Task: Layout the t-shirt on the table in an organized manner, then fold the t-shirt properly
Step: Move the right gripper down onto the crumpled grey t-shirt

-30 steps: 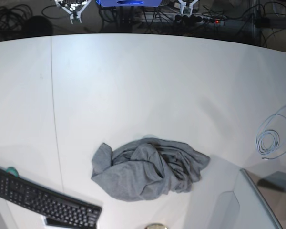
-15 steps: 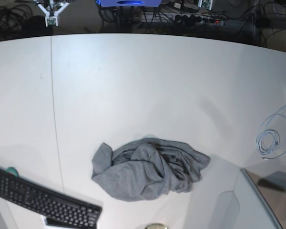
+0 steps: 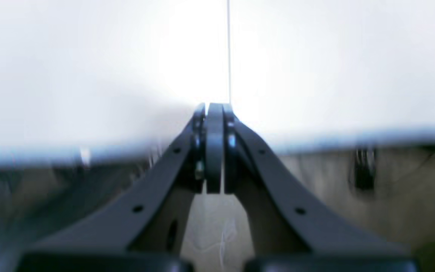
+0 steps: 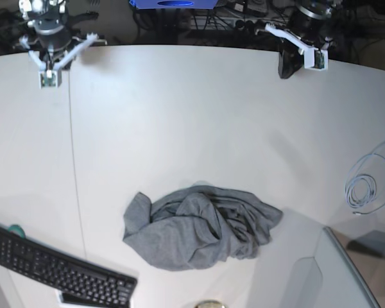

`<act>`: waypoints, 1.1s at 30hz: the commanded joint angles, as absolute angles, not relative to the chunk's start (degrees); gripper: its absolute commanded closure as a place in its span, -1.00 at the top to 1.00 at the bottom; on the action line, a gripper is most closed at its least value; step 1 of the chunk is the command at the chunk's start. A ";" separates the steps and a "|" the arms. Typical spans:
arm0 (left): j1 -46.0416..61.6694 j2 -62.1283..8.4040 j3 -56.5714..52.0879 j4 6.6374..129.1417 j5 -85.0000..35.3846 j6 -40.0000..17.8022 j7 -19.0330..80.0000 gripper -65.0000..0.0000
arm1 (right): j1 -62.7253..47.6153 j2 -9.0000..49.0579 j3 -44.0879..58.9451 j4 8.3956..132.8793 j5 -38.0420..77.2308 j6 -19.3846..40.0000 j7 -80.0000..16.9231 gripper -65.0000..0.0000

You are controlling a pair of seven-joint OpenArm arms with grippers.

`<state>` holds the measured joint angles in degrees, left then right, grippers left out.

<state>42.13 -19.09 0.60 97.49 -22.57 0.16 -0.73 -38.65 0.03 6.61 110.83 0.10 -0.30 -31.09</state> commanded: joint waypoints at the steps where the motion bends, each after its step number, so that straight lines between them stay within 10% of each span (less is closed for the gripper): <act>1: 40.66 -19.38 0.13 98.33 -22.46 0.31 1.19 -1.00 | -37.23 0.40 6.55 111.78 -0.04 -0.22 -30.99 -1.00; 17: 17.01 -13.93 -0.22 93.14 -22.55 0.48 16.40 -1.00 | 6.64 4.79 -17.54 87.60 0.04 -0.22 -37.41 -0.93; 26: 18.07 -13.32 -3.47 93.58 -22.81 0.57 16.48 -1.00 | 20.79 3.56 -29.76 69.67 -0.13 -0.22 -28.18 0.70; 33: 20.18 -9.80 -14.55 93.67 -22.81 0.57 16.48 -1.00 | 25.71 1.19 -30.46 53.58 -0.13 -0.22 -16.75 0.84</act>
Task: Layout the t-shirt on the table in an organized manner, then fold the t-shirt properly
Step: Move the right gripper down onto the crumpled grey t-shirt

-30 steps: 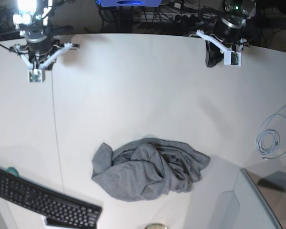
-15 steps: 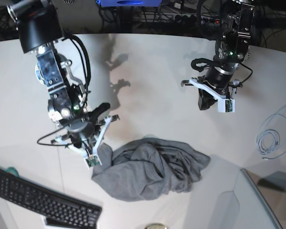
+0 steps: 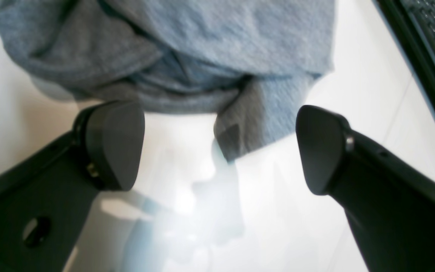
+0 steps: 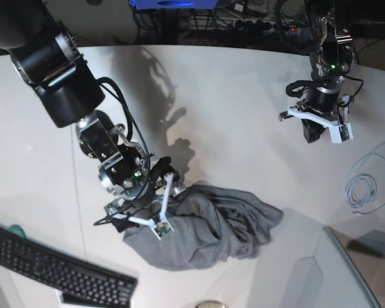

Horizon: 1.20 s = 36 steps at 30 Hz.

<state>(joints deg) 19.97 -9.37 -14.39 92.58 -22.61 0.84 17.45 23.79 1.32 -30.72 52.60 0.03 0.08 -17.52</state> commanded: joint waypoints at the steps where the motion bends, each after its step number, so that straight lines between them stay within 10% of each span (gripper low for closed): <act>1: 20.44 -9.63 -15.43 93.67 -22.81 0.57 16.48 -1.00 | 26.33 0.57 -30.37 51.65 -0.13 -0.22 -14.55 0.84; 7: 22.29 -9.71 -16.75 93.67 -22.81 0.57 16.48 -0.45 | 32.48 -3.56 -29.93 36.09 0.04 -0.22 -7.34 0.84; 12: 22.37 -9.71 -16.75 93.67 -22.81 0.40 16.48 -0.45 | 33.45 -4.53 -29.93 33.36 0.04 -0.22 -1.80 0.81; 17: 22.37 -9.71 -16.75 93.67 -22.81 0.40 16.48 -0.45 | 33.10 -5.32 -29.85 41.45 0.04 -0.31 -2.42 0.29; 22: 22.29 -9.71 -16.75 93.67 -22.81 0.40 16.48 -0.46 | 36.35 -6.73 -29.85 40.57 0.13 -0.31 -4.97 0.33; 28: 22.11 -9.63 -16.75 93.67 -22.81 0.40 16.48 -0.46 | 41.36 -7.96 -29.76 24.22 0.22 -0.40 2.33 -1.00; 36: 22.29 -9.63 -16.75 95.34 -22.81 0.40 16.48 -0.46 | 40.75 -7.96 -29.76 12.09 0.22 -0.40 9.36 -1.00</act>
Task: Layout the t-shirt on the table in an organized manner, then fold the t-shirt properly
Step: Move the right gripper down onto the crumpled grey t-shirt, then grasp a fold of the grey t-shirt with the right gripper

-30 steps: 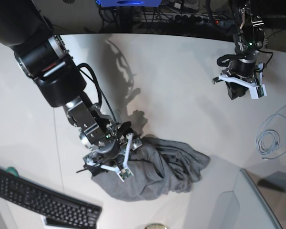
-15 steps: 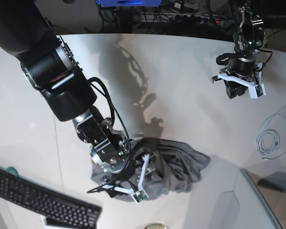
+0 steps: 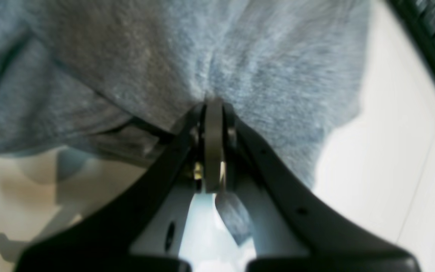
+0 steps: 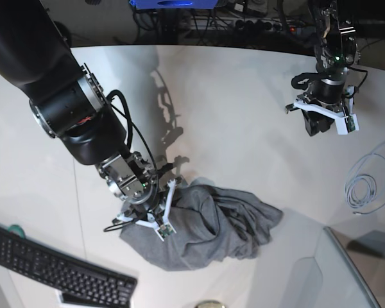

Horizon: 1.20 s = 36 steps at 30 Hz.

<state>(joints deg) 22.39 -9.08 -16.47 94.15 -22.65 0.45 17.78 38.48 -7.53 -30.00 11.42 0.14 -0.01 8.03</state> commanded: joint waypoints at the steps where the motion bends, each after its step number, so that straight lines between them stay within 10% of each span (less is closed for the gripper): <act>1: 22.29 -9.63 -16.75 95.78 -22.81 0.40 16.48 -0.46 | 40.22 -7.96 -29.76 11.82 0.22 -0.40 9.36 -1.00; 11: 22.29 -9.80 -16.75 97.89 -22.64 0.40 16.48 -0.46 | 30.29 -5.58 -29.85 17.54 0.13 -0.48 2.68 -1.00; 21: 21.93 -9.80 -17.01 97.36 -22.46 0.40 16.48 -0.46 | 11.38 2.24 -30.11 62.73 -0.31 -0.66 -9.54 -0.95; 31: 23.87 -9.63 -24.22 97.36 -22.73 0.31 16.48 -0.46 | 14.55 1.01 -30.55 74.95 -0.31 -0.66 -25.01 0.51; 36: 24.92 -9.54 -27.12 97.27 -22.73 0.31 16.48 -0.46 | 14.81 0.13 -37.49 69.58 -7.43 -0.84 -24.66 0.56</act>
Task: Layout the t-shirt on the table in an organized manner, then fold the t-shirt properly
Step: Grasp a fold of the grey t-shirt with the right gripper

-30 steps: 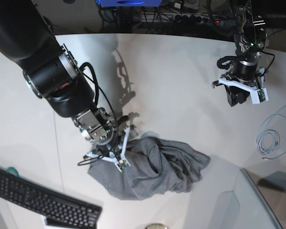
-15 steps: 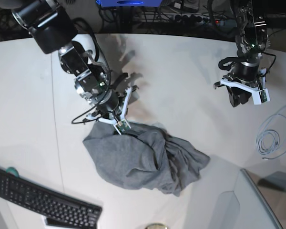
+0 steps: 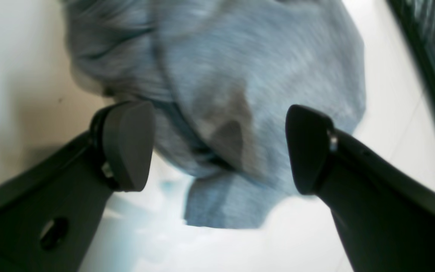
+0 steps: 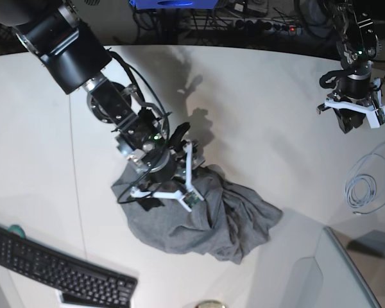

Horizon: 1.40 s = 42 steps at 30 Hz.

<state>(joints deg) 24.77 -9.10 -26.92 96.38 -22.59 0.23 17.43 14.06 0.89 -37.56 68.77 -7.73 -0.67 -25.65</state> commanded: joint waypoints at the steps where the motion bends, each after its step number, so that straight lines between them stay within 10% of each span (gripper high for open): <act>1: 24.92 -9.54 -27.21 97.27 -22.73 0.31 16.48 -0.46 | 14.81 -1.10 -38.37 68.18 -9.54 -2.15 -24.04 0.56; 9: 25.01 -9.54 -27.21 95.08 -22.73 0.31 16.48 -0.46 | 16.13 -6.46 -38.46 57.10 -13.58 -9.45 -19.91 0.52; 14: 25.01 -9.63 -27.21 93.93 -22.73 0.31 16.22 -0.46 | 16.92 -6.81 -32.57 56.13 -13.58 -9.54 -19.82 0.04; 24: 24.57 -9.63 -26.95 93.93 -22.73 0.31 16.22 -0.46 | 20.26 -6.64 -29.49 49.98 -13.49 -9.54 -17.01 0.04; 36: 24.13 -9.45 -26.51 94.37 -22.64 0.31 16.22 -0.46 | 14.46 -6.46 -29.58 62.02 -13.49 -9.19 -18.24 -1.00; 42: 19.21 -9.80 -19.21 94.29 -22.37 0.31 16.48 -0.44 | 11.56 -5.05 -29.93 69.58 -13.49 -9.19 -22.64 -1.00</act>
<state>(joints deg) 19.20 -9.32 -18.74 93.25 -22.44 0.36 17.65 10.41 -4.89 -30.04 68.64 -13.13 -8.97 -23.62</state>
